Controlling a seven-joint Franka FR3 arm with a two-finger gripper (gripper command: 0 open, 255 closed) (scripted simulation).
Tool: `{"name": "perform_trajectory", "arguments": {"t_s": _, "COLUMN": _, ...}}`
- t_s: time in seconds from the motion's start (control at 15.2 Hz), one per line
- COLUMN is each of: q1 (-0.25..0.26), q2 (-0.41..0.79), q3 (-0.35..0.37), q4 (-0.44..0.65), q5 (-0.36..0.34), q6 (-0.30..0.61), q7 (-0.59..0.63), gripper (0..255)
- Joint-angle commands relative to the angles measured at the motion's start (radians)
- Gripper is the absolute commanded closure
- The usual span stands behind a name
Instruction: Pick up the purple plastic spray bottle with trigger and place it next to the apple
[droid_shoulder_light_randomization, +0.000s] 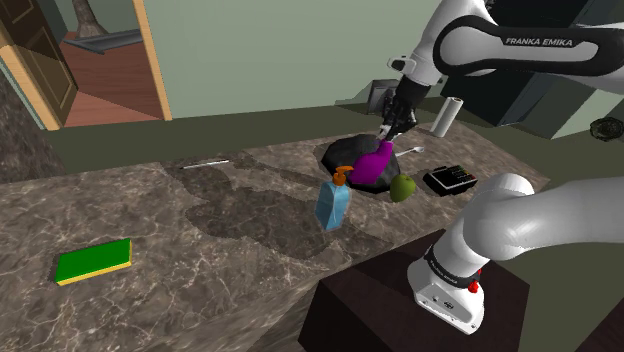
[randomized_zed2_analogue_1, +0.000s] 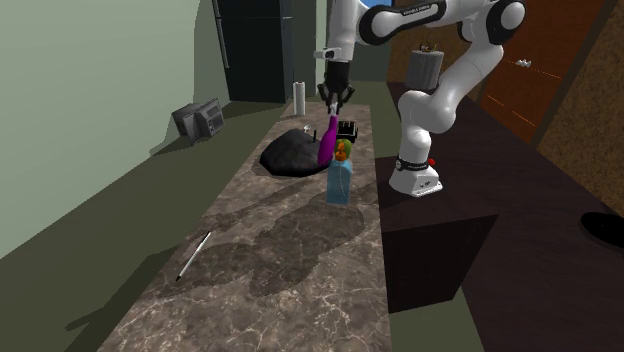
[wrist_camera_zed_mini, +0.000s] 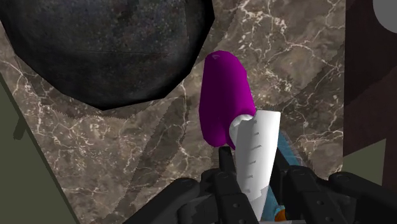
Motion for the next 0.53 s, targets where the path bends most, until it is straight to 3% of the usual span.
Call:
{"name": "perform_trajectory", "arguments": {"t_s": 0.0, "q1": -0.002, "q2": 0.002, "q3": -0.005, "q4": -0.026, "q5": -0.003, "q6": 0.029, "q7": -0.004, "gripper": 255}}
{"name": "perform_trajectory", "arguments": {"t_s": 0.46, "q1": -0.007, "q2": 0.021, "q3": -0.02, "q4": -0.11, "q5": -0.013, "q6": 0.13, "q7": -0.013, "gripper": 255}}
